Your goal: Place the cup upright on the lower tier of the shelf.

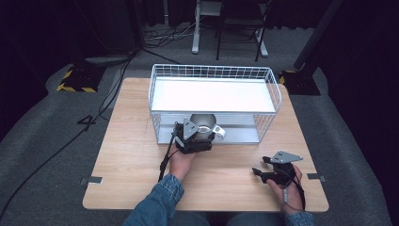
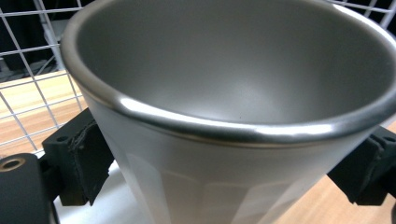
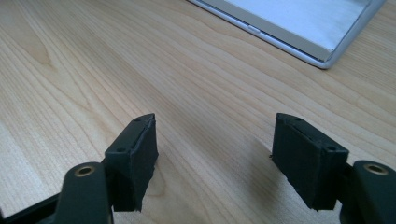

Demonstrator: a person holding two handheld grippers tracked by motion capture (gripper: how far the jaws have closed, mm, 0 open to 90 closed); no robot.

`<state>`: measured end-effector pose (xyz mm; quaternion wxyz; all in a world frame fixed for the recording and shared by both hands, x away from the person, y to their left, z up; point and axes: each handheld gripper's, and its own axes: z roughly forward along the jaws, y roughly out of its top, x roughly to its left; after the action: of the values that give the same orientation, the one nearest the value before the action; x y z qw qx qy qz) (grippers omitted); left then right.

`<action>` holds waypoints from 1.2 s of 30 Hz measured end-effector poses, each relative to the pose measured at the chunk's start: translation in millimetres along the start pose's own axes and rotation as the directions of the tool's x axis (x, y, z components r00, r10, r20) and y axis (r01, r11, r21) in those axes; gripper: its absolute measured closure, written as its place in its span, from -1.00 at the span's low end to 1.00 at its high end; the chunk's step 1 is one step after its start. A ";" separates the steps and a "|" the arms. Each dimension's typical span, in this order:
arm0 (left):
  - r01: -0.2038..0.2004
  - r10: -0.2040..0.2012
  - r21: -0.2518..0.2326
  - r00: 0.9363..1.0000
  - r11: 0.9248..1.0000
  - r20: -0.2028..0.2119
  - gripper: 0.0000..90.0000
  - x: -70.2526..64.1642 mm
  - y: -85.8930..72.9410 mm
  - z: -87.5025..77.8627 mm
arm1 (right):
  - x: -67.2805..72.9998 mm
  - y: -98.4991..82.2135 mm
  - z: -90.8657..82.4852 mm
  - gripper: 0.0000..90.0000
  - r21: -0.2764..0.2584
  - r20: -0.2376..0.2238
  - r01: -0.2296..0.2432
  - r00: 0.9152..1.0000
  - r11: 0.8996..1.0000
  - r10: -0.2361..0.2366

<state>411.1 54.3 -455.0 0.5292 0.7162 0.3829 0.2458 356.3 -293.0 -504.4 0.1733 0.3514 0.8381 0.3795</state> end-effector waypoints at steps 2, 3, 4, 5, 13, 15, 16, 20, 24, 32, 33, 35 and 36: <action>-0.006 0.006 0.004 1.000 1.000 -0.010 -0.82 1.1 -2.0 5.4 | 0.0 0.0 0.0 -0.30 0.000 0.000 0.000 1.000 1.000 0.000; -0.003 0.003 0.004 1.000 1.000 -0.017 -0.82 1.2 -2.8 7.2 | 0.1 0.0 0.0 -0.30 0.000 0.000 0.000 1.000 1.000 0.000; -0.003 0.003 0.008 1.000 1.000 -0.019 -0.82 1.9 -3.9 9.4 | 0.1 0.0 0.0 -0.30 0.000 0.000 0.000 1.000 1.000 0.000; -0.003 0.003 0.008 1.000 1.000 -0.025 -0.82 2.9 -4.8 11.5 | 0.1 0.0 0.0 -0.30 0.000 0.001 0.000 1.000 1.000 0.000; 0.001 0.000 0.018 0.997 1.000 -0.071 -0.82 10.5 -7.4 28.1 | 1.1 -0.3 -0.4 -0.29 -0.003 0.004 0.004 1.000 1.000 -0.004; -0.013 0.015 0.021 0.996 1.000 -0.083 -0.82 10.2 -5.3 33.1 | 1.2 -0.4 -0.4 -0.28 -0.003 0.004 0.005 1.000 1.000 -0.005; -0.018 0.019 0.018 0.999 1.000 -0.048 -0.82 11.1 -4.7 37.5 | 0.8 -0.3 -0.3 -0.28 -0.002 0.000 0.001 1.000 1.000 -0.001; -0.019 0.021 0.028 0.998 0.999 -0.064 -0.82 10.7 -6.2 45.1 | 0.7 -0.3 -0.2 -0.28 -0.002 -0.001 -0.001 1.000 1.000 0.001; -0.012 0.016 0.033 0.991 0.999 -0.133 -0.82 12.3 -8.5 51.2 | 0.6 -0.3 -0.2 -0.28 -0.001 -0.001 -0.004 1.000 1.000 0.004; -0.043 0.053 0.079 0.989 0.996 -0.139 -0.82 20.0 -9.9 60.1 | 0.8 -0.3 -0.2 -0.28 -0.002 -0.001 -0.004 1.000 1.000 0.004; -0.046 0.057 0.083 0.989 0.995 -0.137 -0.82 21.4 -9.5 60.1 | 1.0 -0.4 -0.2 -0.28 -0.002 0.000 -0.003 1.000 1.000 0.003; 0.049 -0.040 0.066 0.990 0.997 -0.136 -0.82 16.1 -11.8 61.5 | 1.0 -0.4 -0.2 -0.28 -0.003 0.001 -0.001 1.000 1.000 0.001; 0.048 -0.039 0.066 0.990 0.997 -0.137 -0.82 16.1 -11.9 61.4 | 1.1 -0.4 -0.2 -0.28 -0.004 0.000 -0.001 1.000 1.000 0.001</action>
<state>463.6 34.1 -486.7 0.4821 0.7072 0.4418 0.2689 355.3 -292.5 -504.6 0.1739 0.3516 0.8371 0.3812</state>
